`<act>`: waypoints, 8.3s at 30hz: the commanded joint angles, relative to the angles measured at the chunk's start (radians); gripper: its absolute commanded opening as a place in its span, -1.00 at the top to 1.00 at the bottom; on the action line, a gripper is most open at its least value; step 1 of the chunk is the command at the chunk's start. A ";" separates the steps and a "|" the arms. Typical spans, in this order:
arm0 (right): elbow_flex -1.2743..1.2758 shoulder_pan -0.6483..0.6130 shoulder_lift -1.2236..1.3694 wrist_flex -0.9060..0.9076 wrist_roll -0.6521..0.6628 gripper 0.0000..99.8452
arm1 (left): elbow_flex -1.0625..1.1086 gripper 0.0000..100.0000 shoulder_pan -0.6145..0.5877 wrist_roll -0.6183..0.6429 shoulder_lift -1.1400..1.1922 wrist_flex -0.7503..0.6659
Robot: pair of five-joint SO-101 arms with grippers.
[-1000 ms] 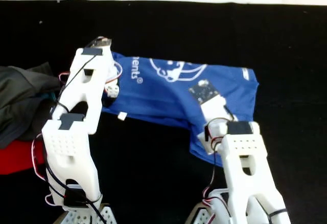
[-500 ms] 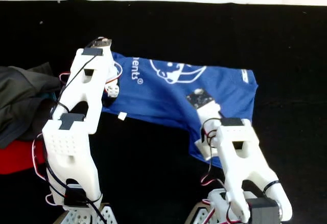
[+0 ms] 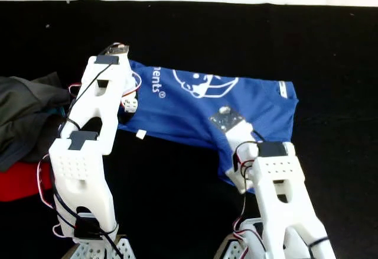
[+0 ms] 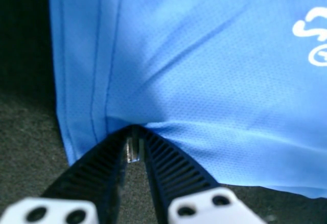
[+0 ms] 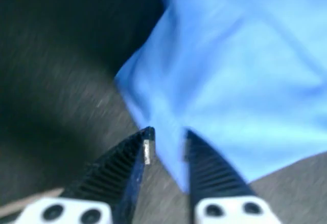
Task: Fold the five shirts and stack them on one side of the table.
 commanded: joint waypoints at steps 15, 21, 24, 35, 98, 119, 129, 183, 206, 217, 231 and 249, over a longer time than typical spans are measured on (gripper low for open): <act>0.071 -0.002 0.239 -0.131 0.106 0.56 | 0.001 0.98 -0.024 0.005 0.008 -0.031; 0.071 -0.001 0.343 -0.205 0.104 0.67 | 0.001 0.98 -0.024 0.005 0.008 -0.031; 0.071 -0.001 0.374 -0.240 0.104 0.98 | 0.001 0.98 -0.024 0.005 0.008 -0.031; -0.236 0.117 0.288 -0.021 0.104 0.99 | 0.001 0.98 -0.024 0.005 0.008 -0.031; -0.914 0.213 0.240 0.460 -0.203 0.67 | -0.711 0.61 -0.097 -0.107 0.289 0.186; -0.326 0.225 -0.188 0.254 -0.196 0.80 | -1.003 0.98 -0.162 -0.189 0.472 0.423; 0.074 0.493 -0.311 -0.099 -0.075 0.99 | -1.147 0.98 -0.174 -0.235 0.450 0.539; 0.561 0.661 -0.318 -0.588 -0.126 0.99 | -0.977 0.98 0.575 0.066 0.366 0.204; 0.561 0.661 -0.318 -0.590 -0.126 0.99 | -1.475 0.98 0.725 0.066 0.509 0.460; 0.561 0.661 -0.318 -0.590 -0.126 0.99 | -1.472 0.98 0.777 0.069 0.631 0.428; 0.561 0.661 -0.318 -0.590 -0.126 0.99 | -1.486 0.98 0.713 0.071 0.535 0.516; 0.561 0.661 -0.318 -0.590 -0.126 0.99 | -0.634 0.98 0.490 0.012 0.085 0.514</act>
